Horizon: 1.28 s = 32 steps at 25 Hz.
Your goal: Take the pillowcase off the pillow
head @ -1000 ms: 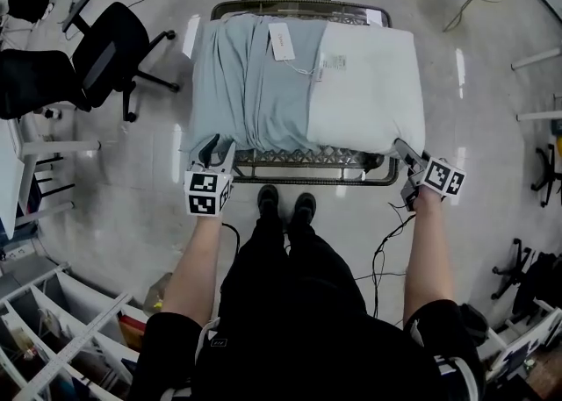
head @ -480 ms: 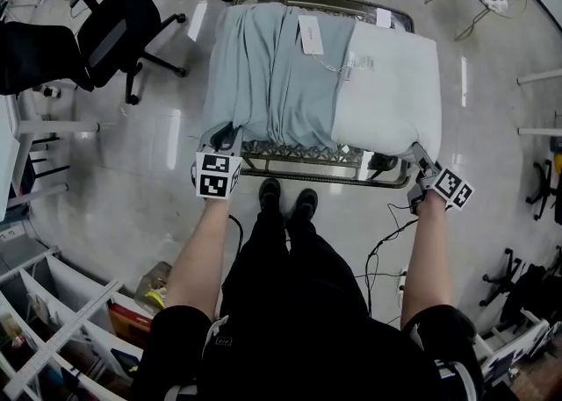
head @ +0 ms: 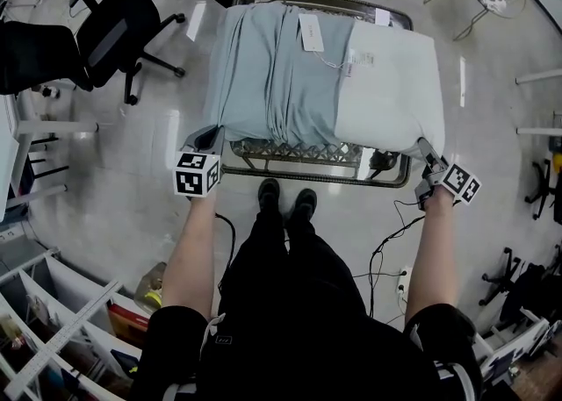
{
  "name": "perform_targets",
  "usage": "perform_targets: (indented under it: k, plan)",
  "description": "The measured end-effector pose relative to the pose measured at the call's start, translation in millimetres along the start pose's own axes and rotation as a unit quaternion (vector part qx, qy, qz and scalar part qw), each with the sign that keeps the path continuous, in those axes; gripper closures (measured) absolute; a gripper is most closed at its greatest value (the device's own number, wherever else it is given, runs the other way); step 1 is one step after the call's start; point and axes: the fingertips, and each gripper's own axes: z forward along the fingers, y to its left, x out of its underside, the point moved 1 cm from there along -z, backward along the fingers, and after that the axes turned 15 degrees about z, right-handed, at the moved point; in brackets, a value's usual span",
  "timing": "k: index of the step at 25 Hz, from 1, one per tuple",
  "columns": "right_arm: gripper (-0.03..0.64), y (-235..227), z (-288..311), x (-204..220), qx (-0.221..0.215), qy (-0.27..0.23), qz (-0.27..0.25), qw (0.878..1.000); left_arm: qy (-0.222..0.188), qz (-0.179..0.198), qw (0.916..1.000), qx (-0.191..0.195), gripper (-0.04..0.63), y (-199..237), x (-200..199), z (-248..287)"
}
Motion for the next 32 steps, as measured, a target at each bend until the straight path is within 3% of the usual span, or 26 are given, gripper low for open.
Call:
perform_targets:
  k: [20,32]
  plan:
    - [0.411,-10.6,2.1,11.1,0.037,0.005,-0.009,0.999,0.064,-0.028,0.9972,-0.025,0.586,104.9,54.0,19.8]
    - [0.411,11.8,-16.1,18.3,0.055,-0.027,-0.004,0.998,-0.007,-0.004,0.9971,-0.076,0.586,171.4,3.3,-23.6]
